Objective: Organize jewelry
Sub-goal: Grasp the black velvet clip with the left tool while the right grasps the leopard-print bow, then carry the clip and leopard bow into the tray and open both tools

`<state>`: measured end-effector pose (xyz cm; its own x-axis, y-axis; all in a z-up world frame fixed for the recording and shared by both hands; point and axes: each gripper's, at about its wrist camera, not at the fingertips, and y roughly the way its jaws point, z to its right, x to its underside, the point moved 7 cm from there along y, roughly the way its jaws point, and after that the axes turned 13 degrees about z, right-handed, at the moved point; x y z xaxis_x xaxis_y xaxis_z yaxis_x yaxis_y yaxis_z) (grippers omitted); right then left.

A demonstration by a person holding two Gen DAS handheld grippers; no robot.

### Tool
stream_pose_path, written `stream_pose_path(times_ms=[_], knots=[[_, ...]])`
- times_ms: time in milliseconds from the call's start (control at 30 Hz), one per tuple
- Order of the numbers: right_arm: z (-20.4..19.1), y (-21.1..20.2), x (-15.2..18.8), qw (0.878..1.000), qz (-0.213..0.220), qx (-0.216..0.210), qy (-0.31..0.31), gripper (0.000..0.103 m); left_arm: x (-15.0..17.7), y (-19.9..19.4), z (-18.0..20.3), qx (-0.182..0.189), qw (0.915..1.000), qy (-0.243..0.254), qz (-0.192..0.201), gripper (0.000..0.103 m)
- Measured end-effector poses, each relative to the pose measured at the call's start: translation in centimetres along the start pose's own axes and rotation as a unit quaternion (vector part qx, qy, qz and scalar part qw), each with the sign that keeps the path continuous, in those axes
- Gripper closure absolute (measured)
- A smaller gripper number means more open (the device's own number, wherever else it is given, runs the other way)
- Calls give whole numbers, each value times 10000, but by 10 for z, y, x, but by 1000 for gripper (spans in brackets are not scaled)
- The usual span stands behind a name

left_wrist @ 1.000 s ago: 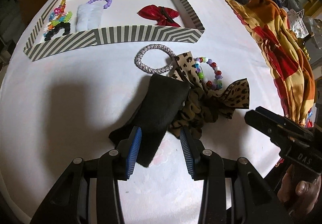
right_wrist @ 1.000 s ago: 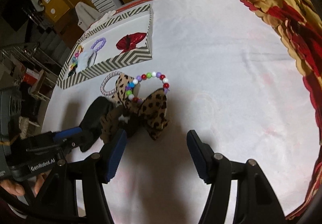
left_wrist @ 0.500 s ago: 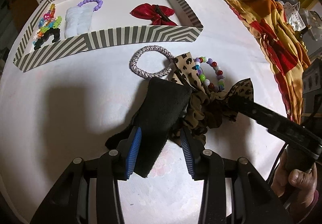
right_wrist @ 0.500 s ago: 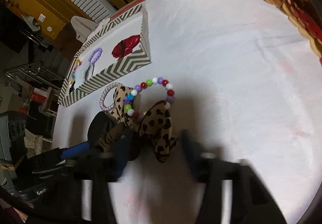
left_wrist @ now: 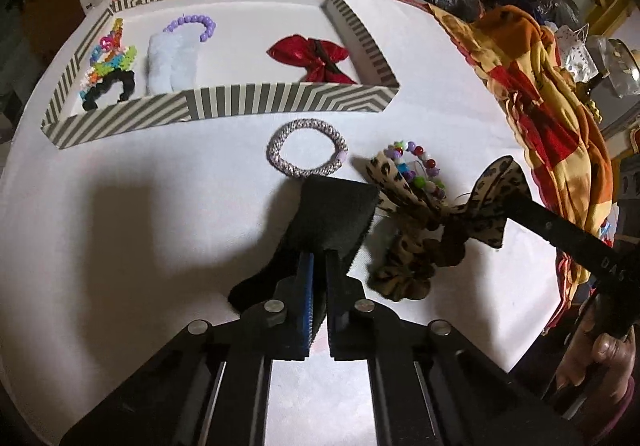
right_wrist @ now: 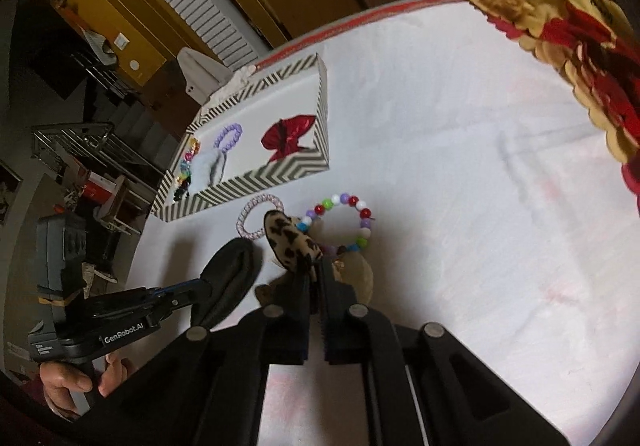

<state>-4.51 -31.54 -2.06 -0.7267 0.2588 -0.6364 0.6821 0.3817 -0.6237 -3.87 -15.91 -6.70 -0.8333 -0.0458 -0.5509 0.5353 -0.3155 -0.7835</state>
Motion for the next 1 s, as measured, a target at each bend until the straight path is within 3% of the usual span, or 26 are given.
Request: stream_pose_path(times_ms=[567, 1000], knots=[[-25, -55, -40, 9976, 505, -388, -271, 100, -18, -22, 7, -140, 9992, -26, 362, 91], [-38, -59, -61, 9960, 660, -485, -359, 100, -39, -38, 9, -278, 9975, 42, 649, 91]])
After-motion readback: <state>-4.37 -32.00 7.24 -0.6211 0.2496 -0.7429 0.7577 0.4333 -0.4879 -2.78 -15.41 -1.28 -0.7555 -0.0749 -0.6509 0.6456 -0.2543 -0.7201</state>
